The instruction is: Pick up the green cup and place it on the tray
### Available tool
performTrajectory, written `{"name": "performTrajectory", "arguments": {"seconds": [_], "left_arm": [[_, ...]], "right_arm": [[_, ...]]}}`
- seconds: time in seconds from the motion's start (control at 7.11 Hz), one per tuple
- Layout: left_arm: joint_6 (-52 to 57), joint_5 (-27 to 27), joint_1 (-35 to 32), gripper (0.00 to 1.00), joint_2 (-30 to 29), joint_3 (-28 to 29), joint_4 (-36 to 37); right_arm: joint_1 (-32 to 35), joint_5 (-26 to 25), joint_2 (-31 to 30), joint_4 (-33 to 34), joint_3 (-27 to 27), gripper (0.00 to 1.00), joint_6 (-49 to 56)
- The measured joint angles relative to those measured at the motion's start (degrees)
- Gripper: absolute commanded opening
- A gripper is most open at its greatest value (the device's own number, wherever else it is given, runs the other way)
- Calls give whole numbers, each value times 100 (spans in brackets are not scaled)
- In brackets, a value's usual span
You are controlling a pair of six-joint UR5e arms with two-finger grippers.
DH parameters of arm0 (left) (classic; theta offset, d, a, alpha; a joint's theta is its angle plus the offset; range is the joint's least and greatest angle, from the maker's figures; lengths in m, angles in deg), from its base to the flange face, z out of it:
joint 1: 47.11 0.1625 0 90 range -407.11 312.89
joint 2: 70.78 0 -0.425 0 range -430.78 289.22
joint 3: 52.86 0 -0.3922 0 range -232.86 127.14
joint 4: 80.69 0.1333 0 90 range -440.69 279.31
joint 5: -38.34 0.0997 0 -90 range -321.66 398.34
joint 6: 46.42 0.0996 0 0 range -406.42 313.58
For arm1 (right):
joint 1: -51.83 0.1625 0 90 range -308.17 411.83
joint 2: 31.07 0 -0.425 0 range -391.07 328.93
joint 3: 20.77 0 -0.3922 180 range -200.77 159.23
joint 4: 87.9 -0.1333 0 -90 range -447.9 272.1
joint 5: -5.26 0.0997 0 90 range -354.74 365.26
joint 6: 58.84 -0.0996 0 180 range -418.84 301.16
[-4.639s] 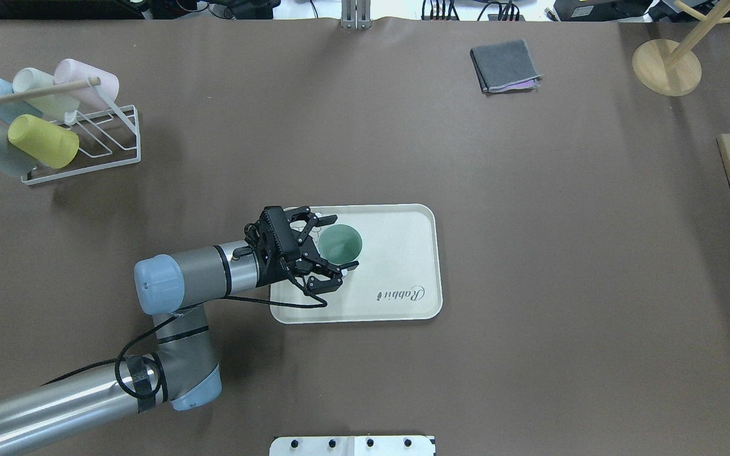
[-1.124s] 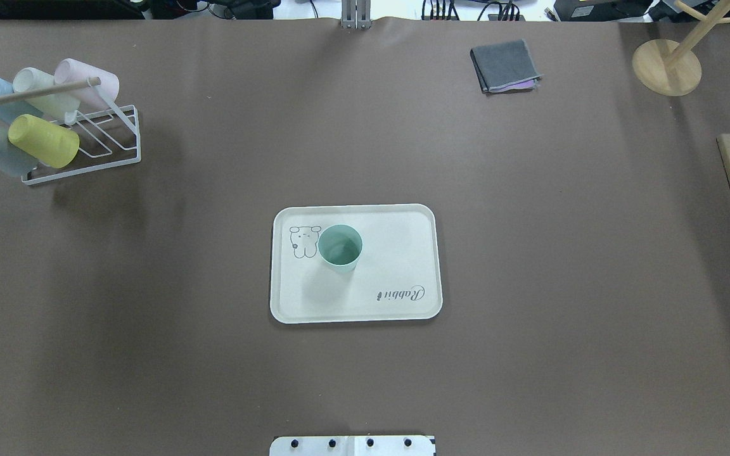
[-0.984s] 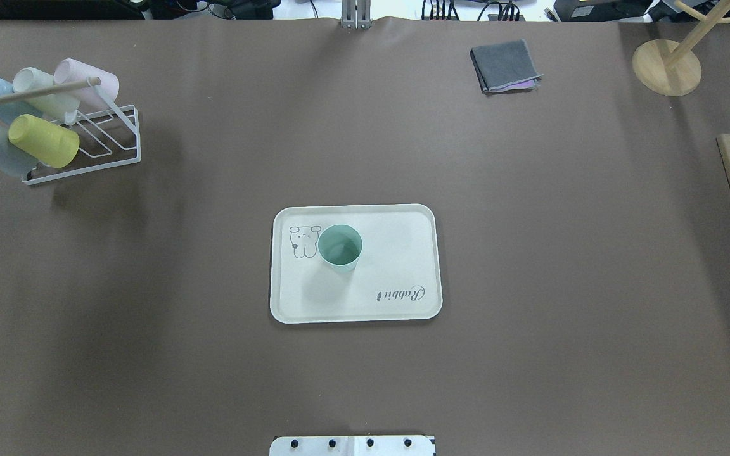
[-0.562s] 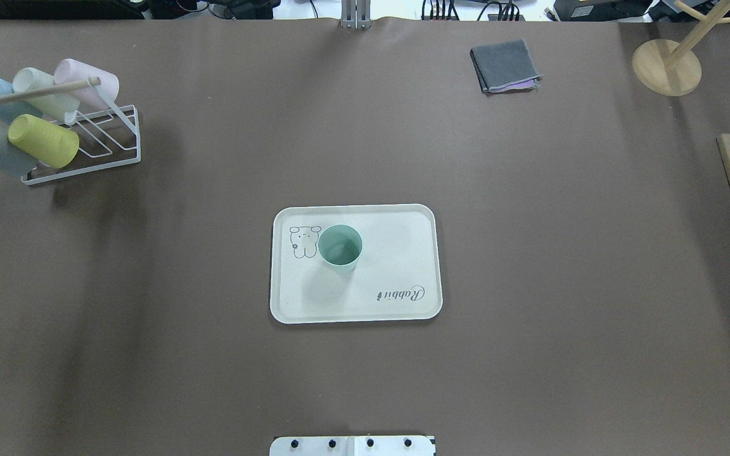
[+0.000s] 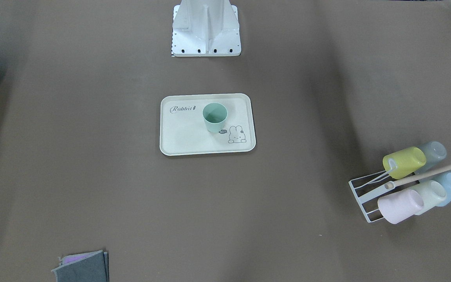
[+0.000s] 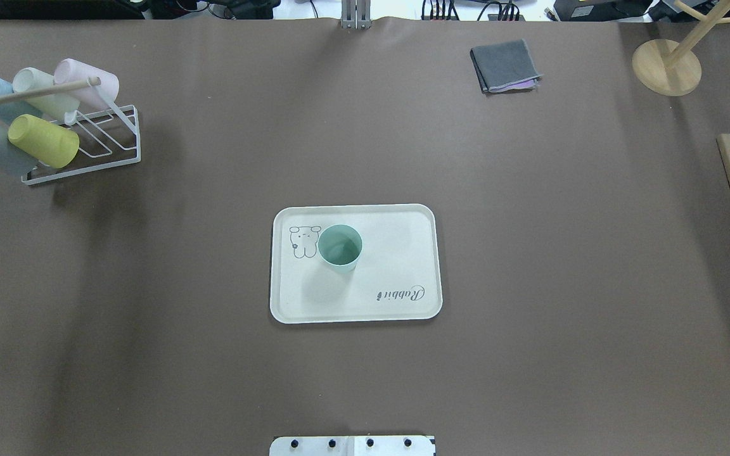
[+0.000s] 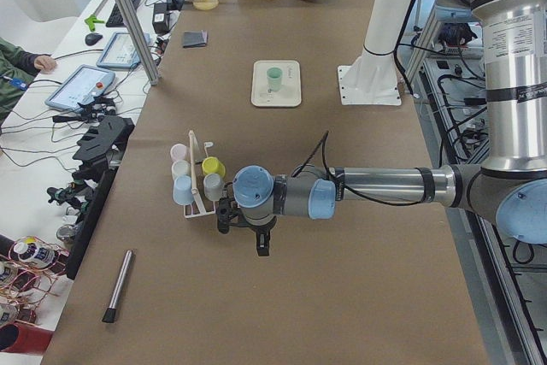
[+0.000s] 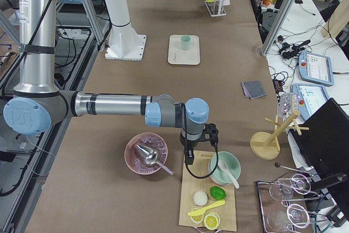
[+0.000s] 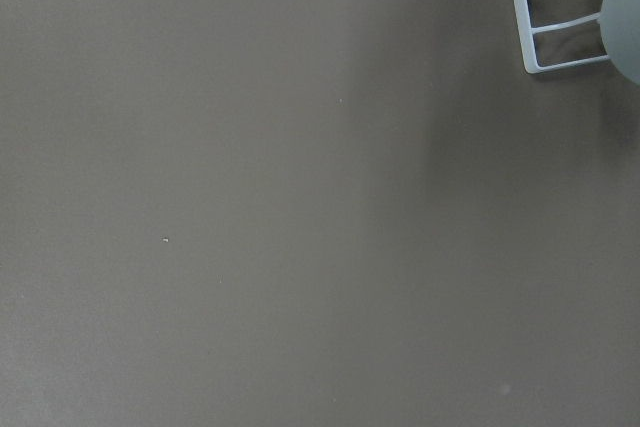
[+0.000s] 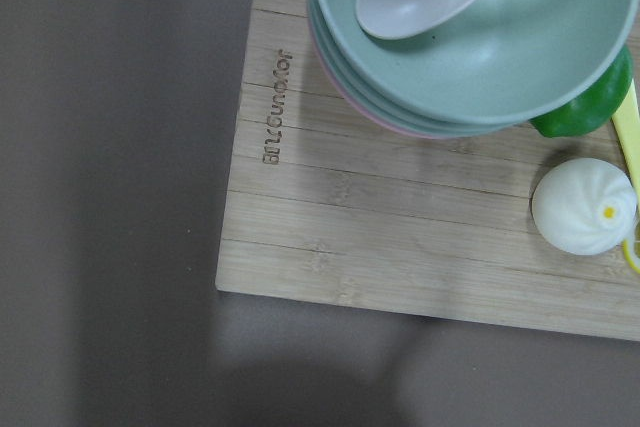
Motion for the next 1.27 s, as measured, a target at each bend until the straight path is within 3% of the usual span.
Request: {"name": "performTrajectory", "arguments": {"seconds": [1.27], "left_arm": [[1316,448,-359,98,-104,-6,716]], "right_arm": [[0,-5,-28,-18,0,100,1]]}}
